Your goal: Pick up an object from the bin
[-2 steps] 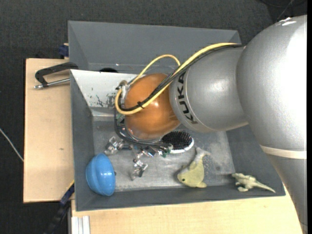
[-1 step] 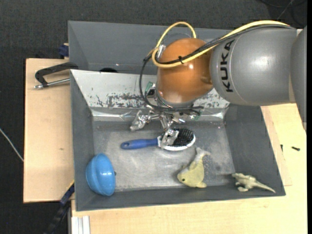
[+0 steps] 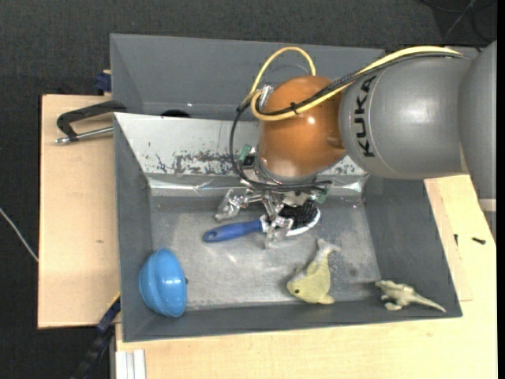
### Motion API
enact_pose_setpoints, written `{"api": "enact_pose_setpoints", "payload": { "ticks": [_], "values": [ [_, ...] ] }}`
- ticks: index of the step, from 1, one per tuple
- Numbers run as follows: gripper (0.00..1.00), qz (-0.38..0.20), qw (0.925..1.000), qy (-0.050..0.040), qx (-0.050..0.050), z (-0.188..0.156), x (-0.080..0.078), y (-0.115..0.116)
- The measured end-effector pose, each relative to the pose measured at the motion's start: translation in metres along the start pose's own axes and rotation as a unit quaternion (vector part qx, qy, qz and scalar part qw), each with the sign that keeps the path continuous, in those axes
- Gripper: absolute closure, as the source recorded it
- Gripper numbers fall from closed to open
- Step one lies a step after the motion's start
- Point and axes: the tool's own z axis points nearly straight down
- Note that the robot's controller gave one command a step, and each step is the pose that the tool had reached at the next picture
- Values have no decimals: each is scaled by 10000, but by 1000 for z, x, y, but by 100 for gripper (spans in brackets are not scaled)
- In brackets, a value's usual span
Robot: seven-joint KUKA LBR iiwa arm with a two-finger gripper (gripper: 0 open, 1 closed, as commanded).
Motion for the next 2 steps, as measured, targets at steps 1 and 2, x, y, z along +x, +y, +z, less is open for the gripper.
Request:
{"api": "enact_pose_setpoints", "payload": {
  "ticks": [1, 2],
  "values": [
    [100, 11, 10000, 17, -18, 2, 2, 0],
    [0, 11, 10000, 16, -17, 2, 1, 0]
  ]
}}
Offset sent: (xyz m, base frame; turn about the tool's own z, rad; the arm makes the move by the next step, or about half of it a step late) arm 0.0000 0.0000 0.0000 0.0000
